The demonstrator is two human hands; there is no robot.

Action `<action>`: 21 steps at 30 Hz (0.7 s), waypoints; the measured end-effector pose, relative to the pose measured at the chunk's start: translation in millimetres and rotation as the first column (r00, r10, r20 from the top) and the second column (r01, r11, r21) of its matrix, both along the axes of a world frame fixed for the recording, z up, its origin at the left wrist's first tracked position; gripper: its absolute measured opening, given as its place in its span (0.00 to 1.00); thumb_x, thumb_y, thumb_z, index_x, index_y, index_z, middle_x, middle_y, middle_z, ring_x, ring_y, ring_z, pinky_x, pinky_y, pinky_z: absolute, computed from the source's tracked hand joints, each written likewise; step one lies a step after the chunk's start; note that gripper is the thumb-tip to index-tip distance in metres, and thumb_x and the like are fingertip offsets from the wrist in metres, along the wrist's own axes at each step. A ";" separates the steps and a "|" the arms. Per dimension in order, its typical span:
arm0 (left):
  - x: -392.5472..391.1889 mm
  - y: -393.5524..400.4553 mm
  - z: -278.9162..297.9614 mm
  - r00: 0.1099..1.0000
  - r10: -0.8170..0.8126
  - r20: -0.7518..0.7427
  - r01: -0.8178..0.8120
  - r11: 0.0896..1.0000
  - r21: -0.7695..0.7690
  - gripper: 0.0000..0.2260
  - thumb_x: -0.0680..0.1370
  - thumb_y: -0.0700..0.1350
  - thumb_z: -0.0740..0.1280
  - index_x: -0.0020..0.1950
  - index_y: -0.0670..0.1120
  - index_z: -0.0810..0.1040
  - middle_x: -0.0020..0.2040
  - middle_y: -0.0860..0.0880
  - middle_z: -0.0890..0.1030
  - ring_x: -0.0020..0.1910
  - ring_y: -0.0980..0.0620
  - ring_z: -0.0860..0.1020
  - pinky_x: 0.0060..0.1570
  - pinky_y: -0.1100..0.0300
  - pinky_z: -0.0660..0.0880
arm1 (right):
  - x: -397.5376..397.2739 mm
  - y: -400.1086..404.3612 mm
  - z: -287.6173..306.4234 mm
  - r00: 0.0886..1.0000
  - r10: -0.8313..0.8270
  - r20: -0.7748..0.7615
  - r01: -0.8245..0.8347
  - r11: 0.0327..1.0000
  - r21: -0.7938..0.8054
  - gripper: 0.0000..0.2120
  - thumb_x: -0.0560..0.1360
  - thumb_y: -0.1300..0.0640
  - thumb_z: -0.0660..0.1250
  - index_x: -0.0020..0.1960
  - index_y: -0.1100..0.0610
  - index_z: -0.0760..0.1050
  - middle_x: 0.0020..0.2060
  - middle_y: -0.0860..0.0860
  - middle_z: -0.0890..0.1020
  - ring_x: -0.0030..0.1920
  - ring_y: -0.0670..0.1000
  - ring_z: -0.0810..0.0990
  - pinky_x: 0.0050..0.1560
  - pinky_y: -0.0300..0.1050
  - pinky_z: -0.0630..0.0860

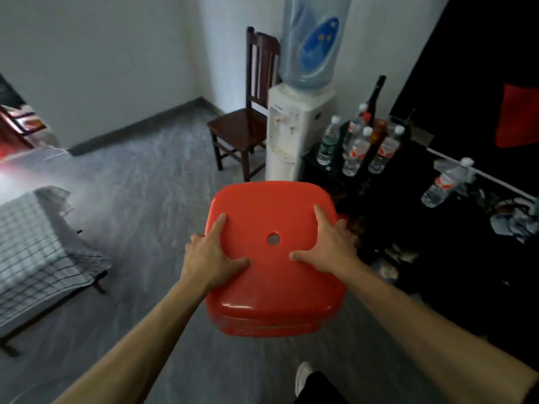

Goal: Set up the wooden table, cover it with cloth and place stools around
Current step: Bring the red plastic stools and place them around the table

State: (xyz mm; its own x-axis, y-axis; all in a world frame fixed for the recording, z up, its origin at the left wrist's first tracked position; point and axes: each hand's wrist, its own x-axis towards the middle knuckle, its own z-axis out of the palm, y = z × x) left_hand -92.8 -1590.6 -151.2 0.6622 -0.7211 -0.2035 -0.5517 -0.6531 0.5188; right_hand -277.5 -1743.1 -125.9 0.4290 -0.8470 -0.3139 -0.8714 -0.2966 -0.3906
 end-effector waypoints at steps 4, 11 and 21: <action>60.1 13.7 26.6 0.994 0.101 0.030 -0.100 0.994 -0.031 0.53 0.56 0.70 0.70 0.77 0.62 0.51 0.63 0.39 0.75 0.63 0.38 0.70 0.63 0.47 0.69 | 71.1 -7.3 23.7 0.990 0.115 0.077 -0.114 0.993 -0.021 0.60 0.59 0.36 0.79 0.78 0.42 0.44 0.70 0.63 0.60 0.69 0.66 0.65 0.68 0.60 0.68; 158.5 0.0 44.4 0.960 0.256 0.112 -0.251 0.966 -0.053 0.50 0.62 0.67 0.74 0.77 0.64 0.51 0.65 0.40 0.75 0.66 0.41 0.69 0.63 0.50 0.68 | 205.3 -54.6 29.3 0.945 0.291 0.149 -0.289 0.957 -0.035 0.59 0.56 0.35 0.79 0.76 0.40 0.48 0.68 0.60 0.64 0.67 0.63 0.69 0.66 0.63 0.70; 303.7 -49.6 73.1 0.892 0.438 0.112 -0.434 0.899 -0.060 0.47 0.62 0.66 0.75 0.76 0.63 0.57 0.66 0.42 0.74 0.67 0.42 0.69 0.65 0.49 0.68 | 391.1 -126.3 48.0 0.859 0.466 0.212 -0.463 0.884 -0.069 0.58 0.55 0.34 0.79 0.76 0.41 0.52 0.66 0.61 0.66 0.67 0.62 0.69 0.66 0.60 0.70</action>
State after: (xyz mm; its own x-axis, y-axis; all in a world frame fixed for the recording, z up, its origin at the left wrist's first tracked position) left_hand 210.9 -1640.2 -78.2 0.9295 -0.3590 -0.0848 -0.2743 -0.8263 0.4919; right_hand 113.6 -1869.4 -77.9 0.8293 -0.5364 -0.1567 -0.5255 -0.6534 -0.5449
